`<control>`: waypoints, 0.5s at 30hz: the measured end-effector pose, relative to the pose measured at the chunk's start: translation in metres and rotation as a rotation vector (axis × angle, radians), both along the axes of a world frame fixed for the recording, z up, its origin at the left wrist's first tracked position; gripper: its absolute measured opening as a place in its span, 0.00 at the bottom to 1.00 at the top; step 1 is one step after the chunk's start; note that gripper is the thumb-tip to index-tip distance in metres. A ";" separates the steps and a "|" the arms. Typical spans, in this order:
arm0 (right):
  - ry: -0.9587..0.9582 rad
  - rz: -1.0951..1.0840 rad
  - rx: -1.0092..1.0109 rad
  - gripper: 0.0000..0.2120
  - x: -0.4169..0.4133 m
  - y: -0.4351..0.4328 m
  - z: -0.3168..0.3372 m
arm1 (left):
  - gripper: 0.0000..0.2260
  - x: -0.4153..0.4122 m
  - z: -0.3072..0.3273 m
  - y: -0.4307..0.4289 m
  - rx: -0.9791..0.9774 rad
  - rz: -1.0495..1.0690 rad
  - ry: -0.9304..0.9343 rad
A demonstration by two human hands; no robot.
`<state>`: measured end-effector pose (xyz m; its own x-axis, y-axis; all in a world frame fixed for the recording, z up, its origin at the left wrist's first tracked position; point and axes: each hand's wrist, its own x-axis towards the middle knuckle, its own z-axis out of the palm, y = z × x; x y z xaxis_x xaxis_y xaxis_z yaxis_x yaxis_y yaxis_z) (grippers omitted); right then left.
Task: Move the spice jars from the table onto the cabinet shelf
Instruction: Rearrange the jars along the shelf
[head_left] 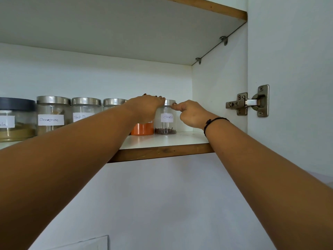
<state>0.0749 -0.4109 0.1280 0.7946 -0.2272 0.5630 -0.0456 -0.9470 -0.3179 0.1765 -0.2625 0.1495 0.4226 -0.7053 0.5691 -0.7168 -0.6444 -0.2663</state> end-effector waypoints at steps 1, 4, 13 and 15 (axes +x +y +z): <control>0.024 -0.003 -0.008 0.28 0.000 0.000 0.000 | 0.31 0.000 0.000 0.000 0.007 0.005 -0.014; 0.096 -0.013 -0.031 0.29 0.000 0.000 -0.001 | 0.32 0.002 0.000 -0.001 0.032 0.021 -0.042; 0.206 -0.045 -0.064 0.32 -0.002 0.001 -0.002 | 0.32 0.001 -0.002 -0.002 0.060 0.061 -0.111; 0.207 -0.045 -0.067 0.32 -0.002 0.001 -0.001 | 0.31 -0.001 -0.003 -0.002 0.062 0.067 -0.129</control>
